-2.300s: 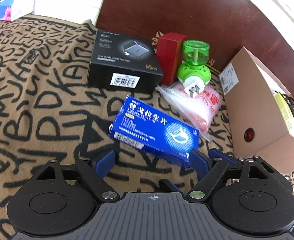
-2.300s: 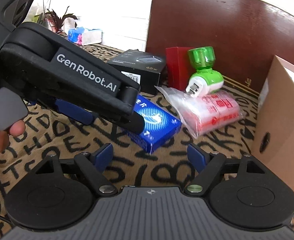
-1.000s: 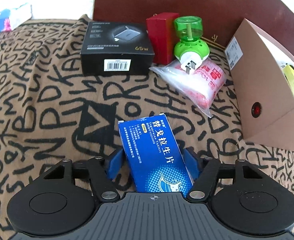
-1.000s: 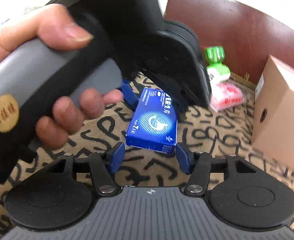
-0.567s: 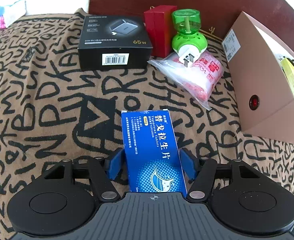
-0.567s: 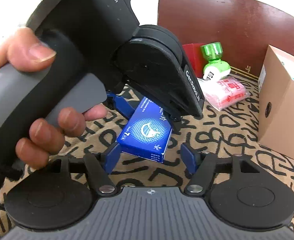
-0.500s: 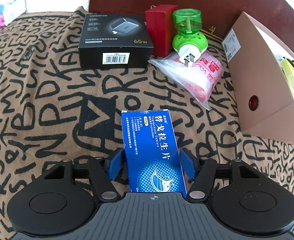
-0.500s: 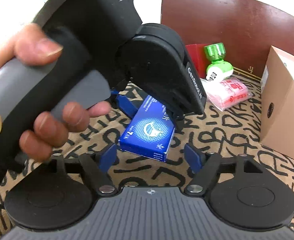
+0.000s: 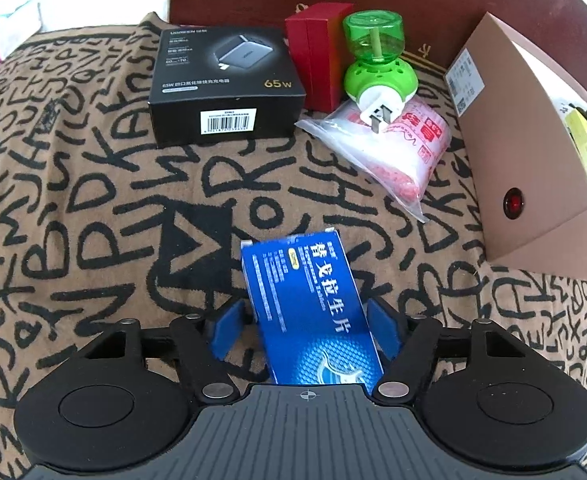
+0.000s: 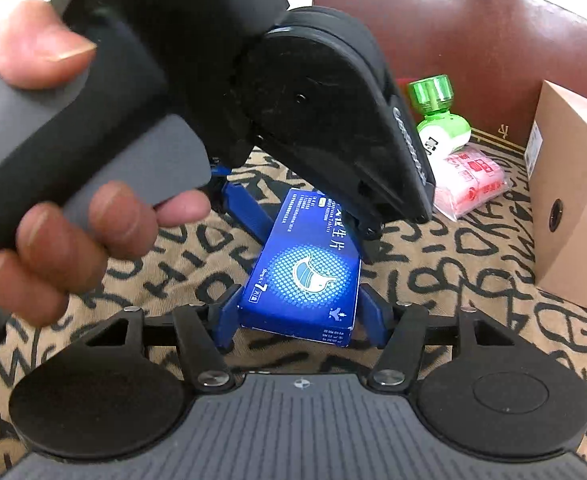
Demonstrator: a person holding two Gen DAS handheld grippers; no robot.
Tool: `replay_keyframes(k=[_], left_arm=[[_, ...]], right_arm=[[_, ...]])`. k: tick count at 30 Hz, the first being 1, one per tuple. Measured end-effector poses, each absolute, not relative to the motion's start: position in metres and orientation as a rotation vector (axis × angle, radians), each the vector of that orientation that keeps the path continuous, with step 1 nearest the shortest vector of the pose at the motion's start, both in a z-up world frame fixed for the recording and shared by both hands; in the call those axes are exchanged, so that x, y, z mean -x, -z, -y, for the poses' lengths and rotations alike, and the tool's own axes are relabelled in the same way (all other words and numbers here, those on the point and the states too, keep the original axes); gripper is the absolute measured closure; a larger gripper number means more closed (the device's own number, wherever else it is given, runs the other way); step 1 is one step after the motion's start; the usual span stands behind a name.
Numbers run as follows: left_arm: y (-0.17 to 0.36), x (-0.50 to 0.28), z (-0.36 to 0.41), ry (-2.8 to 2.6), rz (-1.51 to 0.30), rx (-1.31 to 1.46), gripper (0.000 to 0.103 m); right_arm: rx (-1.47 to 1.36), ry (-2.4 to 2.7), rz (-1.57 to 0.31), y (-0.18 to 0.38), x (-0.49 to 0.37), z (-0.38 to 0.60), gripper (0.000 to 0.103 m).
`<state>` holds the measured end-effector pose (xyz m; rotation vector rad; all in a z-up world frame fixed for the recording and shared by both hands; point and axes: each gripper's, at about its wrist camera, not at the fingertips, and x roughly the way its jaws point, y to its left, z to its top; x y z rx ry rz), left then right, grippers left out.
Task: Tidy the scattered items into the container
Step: 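Lift the blue medicine box with the right gripper and lower it into the cardboard box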
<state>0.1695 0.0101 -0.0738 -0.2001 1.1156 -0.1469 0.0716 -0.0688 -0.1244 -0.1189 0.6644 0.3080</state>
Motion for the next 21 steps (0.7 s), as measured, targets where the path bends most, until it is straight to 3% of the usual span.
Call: replay_keyframes(k=[1,4,6,7,14,21], left_arm=[[0.074,-0.170,-0.008,0.148,-1.114,0.197,0.023],[0.076,-0.171,0.000,0.135,-1.104,0.157,0.021],[0.077,-0.171,0.006,0.128,-1.091,0.119,0.025],[0.076,-0.170,0.008,0.122,-1.087,0.104,0.034],[0.063,-0.159,0.009,0.147,-1.073,0.177,0.034],[0.010,-0.151,0.044,0.226,-0.934,0.156,0.034]], right_arm=[[0.117,-0.307,-0.665,0.124,-0.070,0.070,0.038],[0.110,-0.301,-0.667,0.124,-0.071,0.071,0.038],[0.102,-0.295,-0.668,0.124,-0.073,0.072,0.039],[0.101,-0.296,-0.668,0.124,-0.073,0.072,0.039],[0.099,-0.292,-0.654,0.111,-0.060,0.084,0.040],[0.125,-0.211,-0.513,0.074,-0.042,0.109,0.039]])
